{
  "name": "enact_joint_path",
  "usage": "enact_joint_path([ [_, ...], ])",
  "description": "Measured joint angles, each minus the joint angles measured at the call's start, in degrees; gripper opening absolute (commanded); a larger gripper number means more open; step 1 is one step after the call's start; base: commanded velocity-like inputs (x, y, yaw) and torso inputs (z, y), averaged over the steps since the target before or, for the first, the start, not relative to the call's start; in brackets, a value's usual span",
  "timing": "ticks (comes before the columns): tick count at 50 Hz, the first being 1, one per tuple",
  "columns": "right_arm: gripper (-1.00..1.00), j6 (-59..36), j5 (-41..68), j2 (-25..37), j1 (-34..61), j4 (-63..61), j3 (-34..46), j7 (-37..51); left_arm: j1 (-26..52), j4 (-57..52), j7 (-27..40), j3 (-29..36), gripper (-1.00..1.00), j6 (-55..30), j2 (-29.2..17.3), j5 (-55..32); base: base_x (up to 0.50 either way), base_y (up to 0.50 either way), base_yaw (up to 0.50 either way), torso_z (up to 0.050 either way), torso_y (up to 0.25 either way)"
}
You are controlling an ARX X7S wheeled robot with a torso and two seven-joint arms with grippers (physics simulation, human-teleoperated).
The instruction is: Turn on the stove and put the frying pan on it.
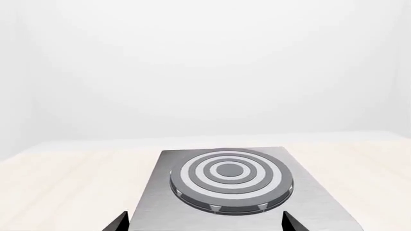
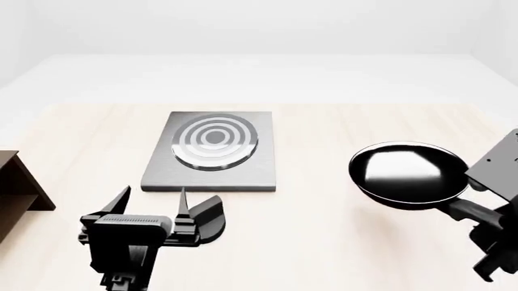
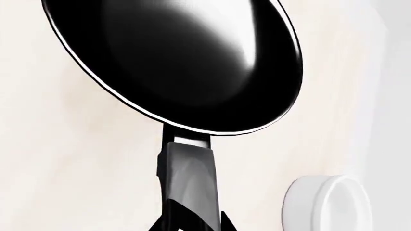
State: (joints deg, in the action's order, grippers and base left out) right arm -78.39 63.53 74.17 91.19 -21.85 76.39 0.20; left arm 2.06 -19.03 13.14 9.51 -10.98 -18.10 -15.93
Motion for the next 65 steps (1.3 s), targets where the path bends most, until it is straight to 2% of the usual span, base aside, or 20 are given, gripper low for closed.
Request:
enact_joint_path([
  [13,-1.00,1.31,-0.18,-2.25,3.39,0.98,-2.81,0.44,-0.09,0.18,0.20,0.05,1.00,0.31,-0.16,-0.25,0.00,0.00,0.00,0.000,0.002],
  [31,-1.00,8.38,3.31,-6.09,1.79,6.13,-7.17,5.72,-0.09,0.21,0.50,0.03,1.00,0.52,-0.43,-0.72,0.00,0.00,0.00,0.000,0.002],
  [65,-1.00,21.87,0.43,-18.99,-1.41,18.04,-9.36,7.72,-0.17,-0.11,1.05,-0.48,1.00,0.81,-0.85,-2.24,0.00,0.00,0.00,0.001,0.001],
])
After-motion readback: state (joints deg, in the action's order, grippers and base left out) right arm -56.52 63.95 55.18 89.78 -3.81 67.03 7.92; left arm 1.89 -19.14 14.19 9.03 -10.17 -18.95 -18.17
